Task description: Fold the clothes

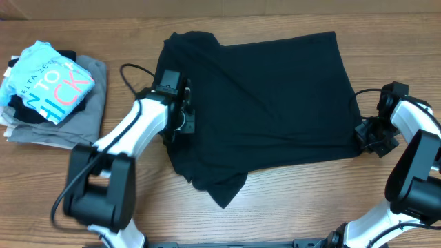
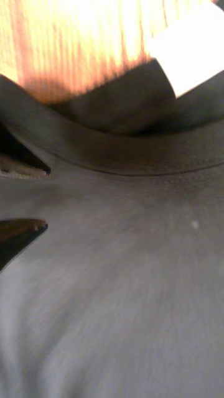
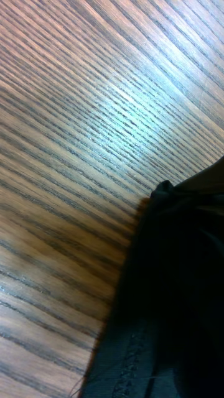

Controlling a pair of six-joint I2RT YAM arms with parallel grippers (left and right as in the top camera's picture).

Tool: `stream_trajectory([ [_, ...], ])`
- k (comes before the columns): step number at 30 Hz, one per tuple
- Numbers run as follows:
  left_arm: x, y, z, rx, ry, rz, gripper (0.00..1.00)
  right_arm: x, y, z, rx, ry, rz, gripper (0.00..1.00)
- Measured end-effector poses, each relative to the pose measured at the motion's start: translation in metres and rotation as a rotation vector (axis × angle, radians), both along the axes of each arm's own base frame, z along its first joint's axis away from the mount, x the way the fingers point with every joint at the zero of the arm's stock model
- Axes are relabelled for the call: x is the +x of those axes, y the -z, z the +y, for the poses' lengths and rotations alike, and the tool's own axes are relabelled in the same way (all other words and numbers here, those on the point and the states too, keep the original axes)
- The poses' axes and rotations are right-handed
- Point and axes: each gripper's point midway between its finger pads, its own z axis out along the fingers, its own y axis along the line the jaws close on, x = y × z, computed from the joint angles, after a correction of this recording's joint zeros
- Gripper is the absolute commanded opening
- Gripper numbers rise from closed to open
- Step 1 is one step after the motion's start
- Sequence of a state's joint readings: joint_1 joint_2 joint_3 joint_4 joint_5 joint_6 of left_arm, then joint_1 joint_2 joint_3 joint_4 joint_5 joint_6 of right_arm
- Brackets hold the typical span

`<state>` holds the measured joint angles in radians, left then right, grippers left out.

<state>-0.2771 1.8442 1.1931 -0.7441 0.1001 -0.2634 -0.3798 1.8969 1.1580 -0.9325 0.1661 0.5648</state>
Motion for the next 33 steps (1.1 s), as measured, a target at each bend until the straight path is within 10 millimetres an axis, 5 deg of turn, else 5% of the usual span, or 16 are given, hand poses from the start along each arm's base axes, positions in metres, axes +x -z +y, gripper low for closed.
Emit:
stream_trajectory([
  [3, 0.002, 0.027, -0.001, 0.010, 0.000, 0.041, 0.20, 0.000, 0.000, 0.000, 0.001, 0.000, -0.001, 0.04],
  [7, 0.030, 0.026, -0.003, 0.008, -0.008, -0.059, 0.25, 0.001, 0.000, 0.001, 0.004, 0.001, -0.006, 0.04],
  [11, 0.091, 0.022, 0.000, 0.007, -0.046, -0.291, 0.27, 0.003, 0.001, 0.002, 0.015, 0.003, -0.019, 0.04],
  [15, 0.139, 0.012, 0.022, -0.047, -0.125, -0.453, 0.38, 0.005, 0.001, 0.003, 0.027, 0.007, -0.035, 0.05],
  [21, 0.160, -0.001, 0.055, -0.068, -0.205, -0.446, 0.55, 0.012, 0.001, 0.005, 0.016, -0.009, -0.055, 0.06],
  [24, 0.150, -0.013, 0.053, -0.074, -0.184, -0.339, 0.60, 0.014, 0.001, 0.006, 0.015, -0.023, -0.057, 0.07],
  [26, 0.124, -0.021, 0.046, -0.088, -0.166, -0.187, 0.61, 0.014, 0.001, 0.006, 0.016, -0.039, -0.056, 0.07],
  [33, -0.003, -0.067, 0.026, -0.154, -0.156, 0.344, 0.60, 0.014, 0.001, 0.006, 0.018, -0.069, -0.054, 0.08],
])
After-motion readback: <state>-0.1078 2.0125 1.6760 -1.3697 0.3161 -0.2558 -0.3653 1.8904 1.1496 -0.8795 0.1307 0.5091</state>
